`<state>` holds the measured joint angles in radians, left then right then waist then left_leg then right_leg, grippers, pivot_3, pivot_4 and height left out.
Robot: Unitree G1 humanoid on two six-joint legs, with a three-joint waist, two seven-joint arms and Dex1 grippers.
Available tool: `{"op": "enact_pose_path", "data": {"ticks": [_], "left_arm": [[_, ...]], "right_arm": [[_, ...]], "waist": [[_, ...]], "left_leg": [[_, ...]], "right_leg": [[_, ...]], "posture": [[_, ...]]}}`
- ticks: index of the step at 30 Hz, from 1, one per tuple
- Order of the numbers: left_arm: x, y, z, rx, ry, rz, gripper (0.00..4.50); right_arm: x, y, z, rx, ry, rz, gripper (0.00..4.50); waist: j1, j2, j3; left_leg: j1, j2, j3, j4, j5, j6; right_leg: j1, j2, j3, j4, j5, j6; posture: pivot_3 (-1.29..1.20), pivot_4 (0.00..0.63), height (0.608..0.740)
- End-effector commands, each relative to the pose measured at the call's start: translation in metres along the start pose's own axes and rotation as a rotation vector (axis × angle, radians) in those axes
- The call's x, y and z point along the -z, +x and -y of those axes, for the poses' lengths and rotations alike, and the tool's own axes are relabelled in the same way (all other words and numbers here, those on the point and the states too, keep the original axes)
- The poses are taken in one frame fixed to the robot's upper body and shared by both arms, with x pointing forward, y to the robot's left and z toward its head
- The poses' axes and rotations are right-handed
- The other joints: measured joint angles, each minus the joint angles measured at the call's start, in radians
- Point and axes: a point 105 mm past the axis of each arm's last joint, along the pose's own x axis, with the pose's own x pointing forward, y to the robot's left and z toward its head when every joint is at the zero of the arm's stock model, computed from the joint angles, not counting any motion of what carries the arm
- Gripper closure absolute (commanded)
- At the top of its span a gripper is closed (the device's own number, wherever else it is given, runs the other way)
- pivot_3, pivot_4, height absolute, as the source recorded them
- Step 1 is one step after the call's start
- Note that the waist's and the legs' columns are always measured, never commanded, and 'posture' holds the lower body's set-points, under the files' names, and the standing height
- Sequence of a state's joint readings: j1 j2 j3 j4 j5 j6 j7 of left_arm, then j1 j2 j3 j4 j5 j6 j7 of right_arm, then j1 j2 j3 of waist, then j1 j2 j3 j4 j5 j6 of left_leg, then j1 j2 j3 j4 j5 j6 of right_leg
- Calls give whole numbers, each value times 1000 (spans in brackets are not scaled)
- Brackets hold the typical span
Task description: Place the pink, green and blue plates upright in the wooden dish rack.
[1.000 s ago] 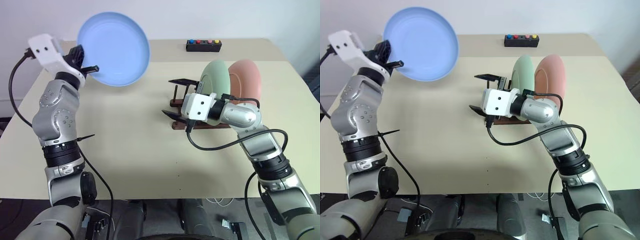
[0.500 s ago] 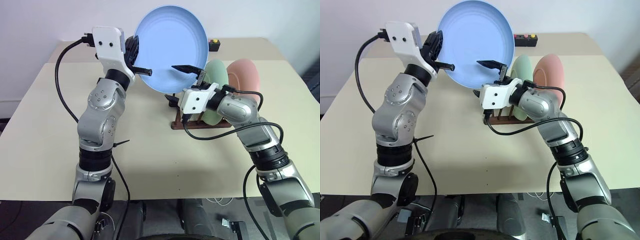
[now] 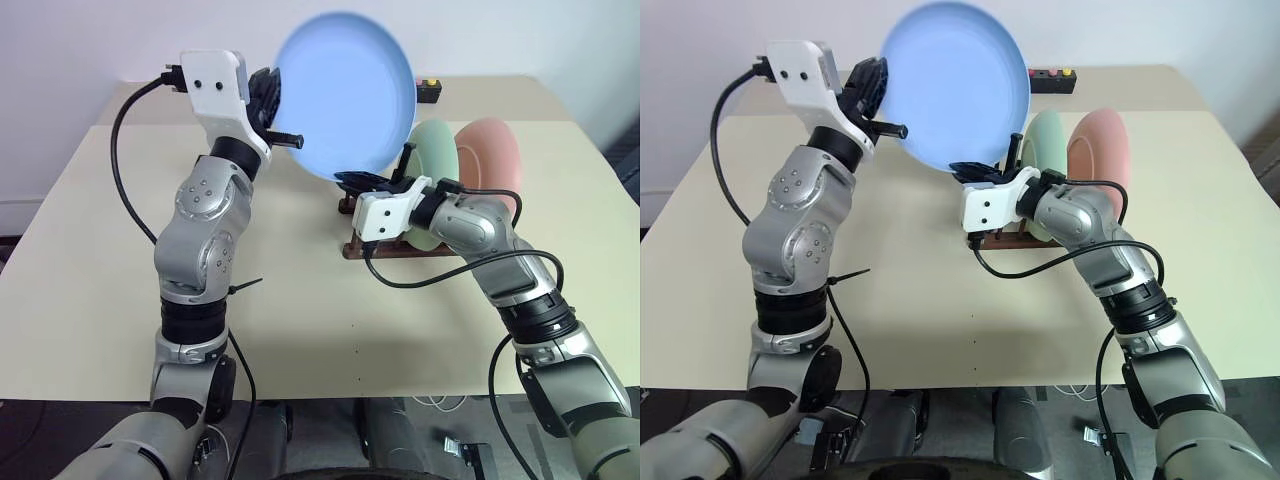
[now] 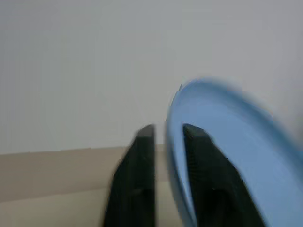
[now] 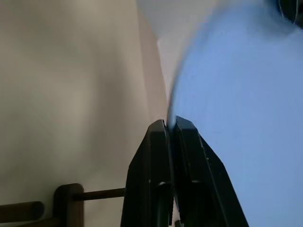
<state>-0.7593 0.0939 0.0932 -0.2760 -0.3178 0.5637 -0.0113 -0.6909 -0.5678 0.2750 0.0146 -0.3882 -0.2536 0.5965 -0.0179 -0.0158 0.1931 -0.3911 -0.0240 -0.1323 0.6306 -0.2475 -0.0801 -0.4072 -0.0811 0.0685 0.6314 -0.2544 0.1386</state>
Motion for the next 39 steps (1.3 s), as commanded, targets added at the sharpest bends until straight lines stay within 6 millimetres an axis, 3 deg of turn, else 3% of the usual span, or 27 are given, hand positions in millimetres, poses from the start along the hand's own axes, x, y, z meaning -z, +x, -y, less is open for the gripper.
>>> {"op": "enact_pose_path", "data": {"ticks": [1,5,8,11,13,16,19,22,26,30,39], "left_arm": [[-21,-2,0,8,-53,84,1961],[-39,-4,-4,8,-112,165,38],[-51,-5,-14,-28,-125,220,38],[-71,-10,-55,-198,-200,325,38],[-74,-13,-73,-268,-229,349,38],[-69,-19,-95,-323,-58,313,38],[-50,-28,-107,-294,183,220,38],[-17,-40,-106,-179,304,91,38],[28,-59,-96,-2,363,-81,38],[76,-93,-70,233,350,-273,38],[109,-139,-27,553,248,-437,38]], "right_arm": [[-4,-3,18,64,-57,16,4500],[-4,-3,18,62,-84,16,4500],[-5,-3,18,61,-117,23,4500],[-6,-4,19,56,-234,39,4500],[-7,-4,19,60,-258,51,4500],[-12,-4,24,90,-255,94,4500],[-25,-6,33,134,-198,170,4500],[-41,-8,34,148,-45,273,4500],[-57,-10,31,121,124,359,4500],[-77,-17,39,119,415,479,4500],[-72,-38,42,123,884,518,4500]], "waist": [[-1,0,0],[-1,0,0],[0,0,0],[0,-1,0],[-3,-1,0],[-3,-1,0],[-3,-1,0],[-3,0,0],[-1,0,0],[-3,0,0],[0,1,1]], "left_leg": [[0,0,0,0,0,0],[0,0,0,0,0,0],[0,0,0,0,0,0],[0,0,0,0,0,0],[0,0,0,0,0,0],[1,0,0,-1,0,-1],[0,0,1,0,0,-1],[0,0,1,-1,0,0],[0,0,0,0,0,0],[1,1,0,-1,0,0],[1,1,-1,-1,0,0]], "right_leg": [[0,0,0,0,0,0],[0,0,0,0,0,0],[0,0,0,0,0,0],[0,0,0,0,0,0],[0,0,0,-1,0,0],[0,0,0,0,0,0],[0,0,0,-1,0,0],[0,0,0,0,0,0],[1,0,0,0,0,0],[1,0,0,0,0,-1],[1,0,0,0,0,-1]], "posture": [[0,150,740],[0,150,740],[0,150,740],[0,150,740],[0,150,740],[0,150,740],[0,150,740],[0,150,740],[0,150,740],[0,150,740],[0,150,740]]}}
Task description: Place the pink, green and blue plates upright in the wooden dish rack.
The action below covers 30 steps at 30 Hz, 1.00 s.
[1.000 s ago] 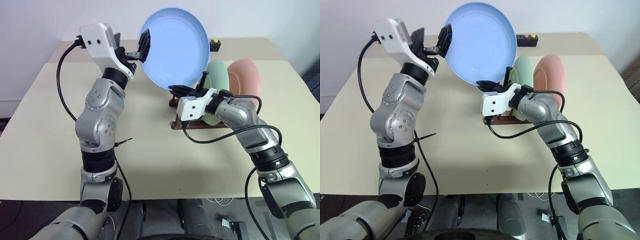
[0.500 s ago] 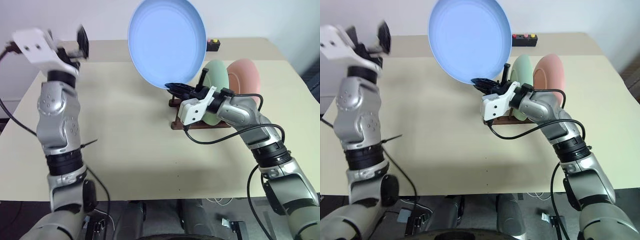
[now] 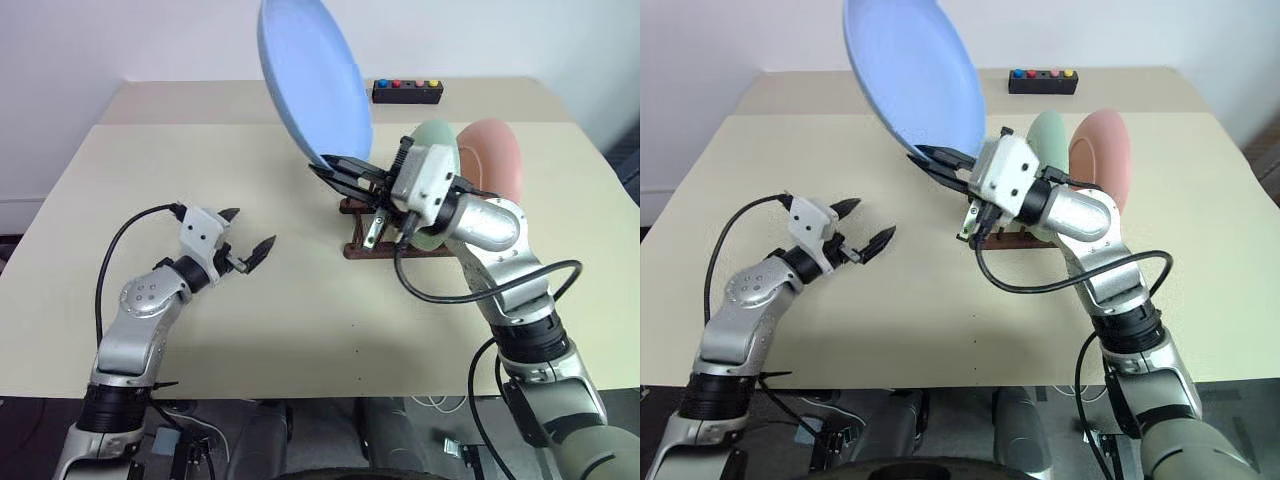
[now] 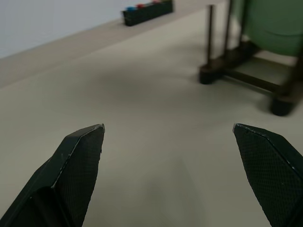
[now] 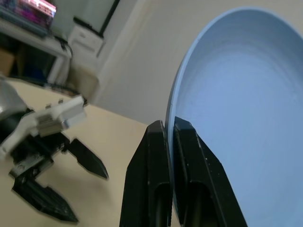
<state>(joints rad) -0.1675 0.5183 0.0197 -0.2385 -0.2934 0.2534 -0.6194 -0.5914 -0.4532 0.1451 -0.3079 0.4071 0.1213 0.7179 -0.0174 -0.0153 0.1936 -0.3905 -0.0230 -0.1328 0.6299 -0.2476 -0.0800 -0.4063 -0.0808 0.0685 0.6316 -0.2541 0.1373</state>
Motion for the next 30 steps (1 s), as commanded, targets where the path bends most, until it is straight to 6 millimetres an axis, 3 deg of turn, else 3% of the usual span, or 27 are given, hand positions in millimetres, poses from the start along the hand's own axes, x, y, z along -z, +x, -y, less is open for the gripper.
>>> {"op": "enact_pose_path", "data": {"ticks": [1,11,17,30], "left_arm": [[-8,-3,26,152,5,22,38],[-9,4,40,217,3,19,38],[-7,4,45,235,9,6,38],[-7,1,51,263,-3,7,38]], "right_arm": [[-14,-10,6,71,158,63,4500],[-11,-27,10,149,479,100,4500],[0,-31,5,167,551,68,4500],[18,-39,15,240,664,29,4500]], "waist": [[0,0,0],[0,1,0],[-2,1,0],[-2,1,0]], "left_leg": [[0,0,0,0,0,0],[0,0,0,0,0,0],[0,1,0,0,0,0],[0,1,0,0,0,0]], "right_leg": [[0,0,0,0,0,0],[0,1,0,0,0,0],[-1,1,0,0,0,0],[-1,1,0,0,0,0]], "posture": [[0,150,740],[0,150,740],[0,150,740],[0,150,740]]}}
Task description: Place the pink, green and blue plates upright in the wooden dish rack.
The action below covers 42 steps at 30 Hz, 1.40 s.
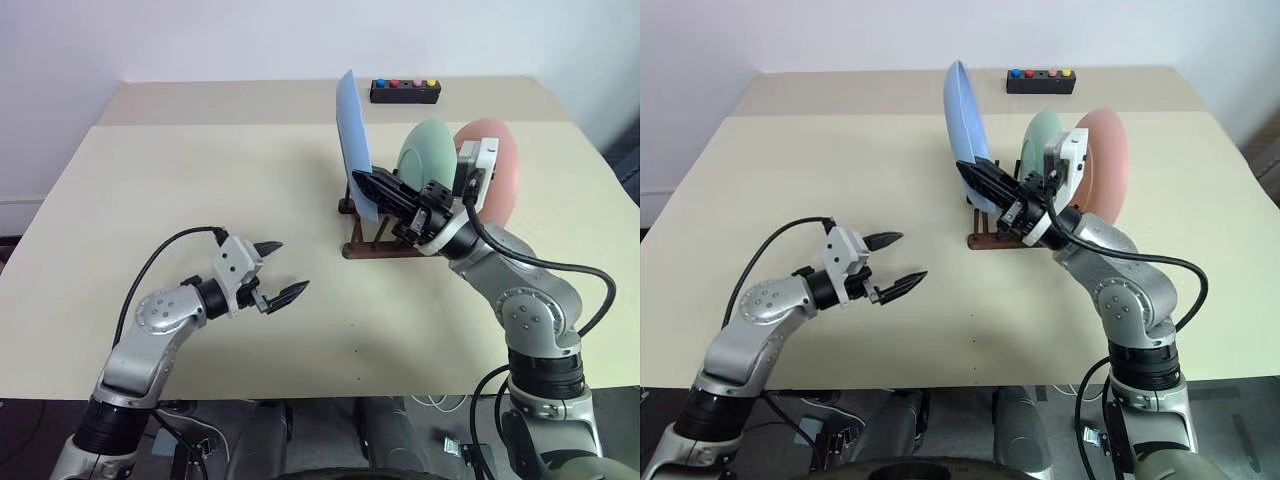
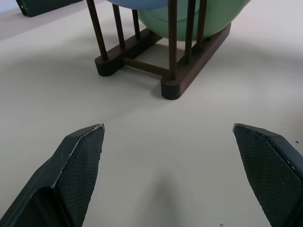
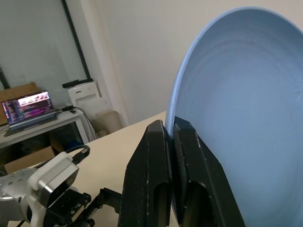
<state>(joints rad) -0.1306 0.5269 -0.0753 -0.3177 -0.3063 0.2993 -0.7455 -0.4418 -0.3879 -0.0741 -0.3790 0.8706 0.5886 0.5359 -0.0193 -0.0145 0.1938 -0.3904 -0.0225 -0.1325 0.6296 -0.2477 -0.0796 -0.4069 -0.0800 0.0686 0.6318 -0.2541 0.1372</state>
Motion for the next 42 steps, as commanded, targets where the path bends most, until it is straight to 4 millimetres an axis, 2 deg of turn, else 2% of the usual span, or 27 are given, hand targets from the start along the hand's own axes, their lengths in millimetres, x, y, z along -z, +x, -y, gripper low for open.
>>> {"op": "enact_pose_path", "data": {"ticks": [1,9,12,19,29,42], "left_arm": [[-10,-1,4,24,26,26,38],[-9,-2,4,25,30,24,38],[-9,-1,4,27,31,25,0],[-9,-1,4,27,32,24,0],[-8,-1,5,27,28,24,0],[-8,1,6,32,24,29,0]], "right_arm": [[-11,-2,3,14,38,51,4500],[-15,-4,4,25,76,60,4500],[-15,-5,3,25,86,60,3506],[-15,-6,4,35,67,49,58],[-16,-4,7,62,-8,31,58],[-54,2,6,56,-184,65,58]], "waist": [[0,0,0],[0,0,0],[0,0,0],[0,0,0],[0,0,0],[0,0,0]], "left_leg": [[0,0,0,0,0,0],[0,0,0,0,0,0],[0,0,0,0,0,0],[0,0,0,0,0,0],[0,0,0,0,0,0],[0,0,0,0,0,0]], "right_leg": [[0,0,0,0,0,0],[0,0,0,0,0,0],[0,0,0,0,0,0],[0,0,0,0,0,0],[0,0,0,0,0,0],[0,0,0,0,0,0]], "posture": [[0,150,740],[0,150,740],[0,150,740],[0,150,740],[0,150,740],[0,150,740]]}}
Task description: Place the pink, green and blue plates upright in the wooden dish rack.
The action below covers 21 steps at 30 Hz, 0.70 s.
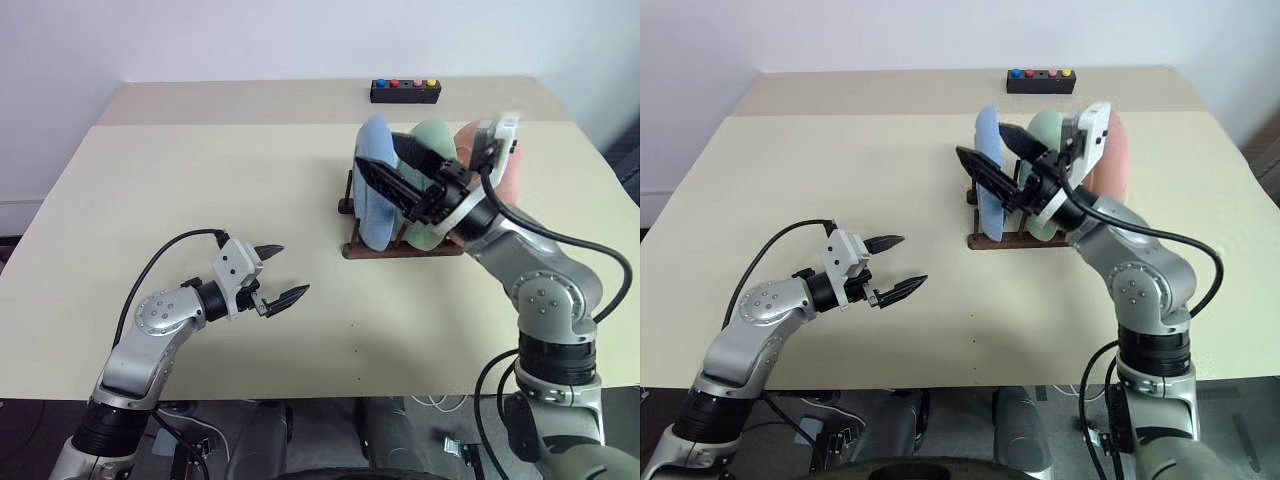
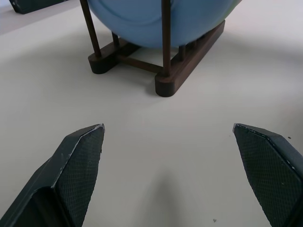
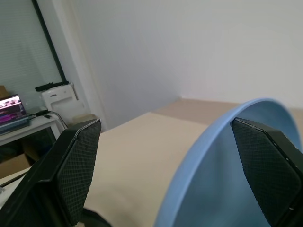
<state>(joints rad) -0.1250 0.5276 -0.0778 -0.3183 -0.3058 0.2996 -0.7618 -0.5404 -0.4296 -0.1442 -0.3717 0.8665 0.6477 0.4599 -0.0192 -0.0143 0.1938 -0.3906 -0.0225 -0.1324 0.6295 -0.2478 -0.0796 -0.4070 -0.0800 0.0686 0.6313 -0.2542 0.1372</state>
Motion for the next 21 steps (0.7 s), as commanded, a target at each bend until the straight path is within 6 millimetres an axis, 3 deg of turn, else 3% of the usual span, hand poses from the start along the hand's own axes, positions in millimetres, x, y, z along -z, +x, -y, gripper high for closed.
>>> {"op": "enact_pose_path", "data": {"ticks": [1,9,13,18,21], "left_arm": [[-10,2,4,15,27,33,0],[-9,6,6,26,21,39,0],[-9,5,5,25,22,41,0],[-7,3,-3,0,29,35,0],[-4,0,-9,-25,40,24,0]], "right_arm": [[-29,-1,-7,-28,-107,62,58],[-26,-8,-2,-9,-173,15,58],[-39,-14,-3,-12,-250,42,58],[-46,-43,-6,-57,-373,-27,58],[-40,-68,-4,-67,-407,-123,58]], "waist": [[0,0,0],[1,0,0],[1,0,0],[8,0,0],[7,0,0]], "left_leg": [[0,0,0,0,0,0],[0,0,0,0,0,0],[0,0,0,0,0,0],[-1,0,0,0,0,0],[-1,0,0,0,0,1]], "right_leg": [[0,0,0,0,0,0],[0,0,0,0,0,0],[0,0,0,0,0,0],[0,0,0,-1,0,0],[1,0,0,-2,0,0]], "posture": [[0,150,740],[0,150,740],[0,150,740],[0,150,740],[0,150,740]]}}
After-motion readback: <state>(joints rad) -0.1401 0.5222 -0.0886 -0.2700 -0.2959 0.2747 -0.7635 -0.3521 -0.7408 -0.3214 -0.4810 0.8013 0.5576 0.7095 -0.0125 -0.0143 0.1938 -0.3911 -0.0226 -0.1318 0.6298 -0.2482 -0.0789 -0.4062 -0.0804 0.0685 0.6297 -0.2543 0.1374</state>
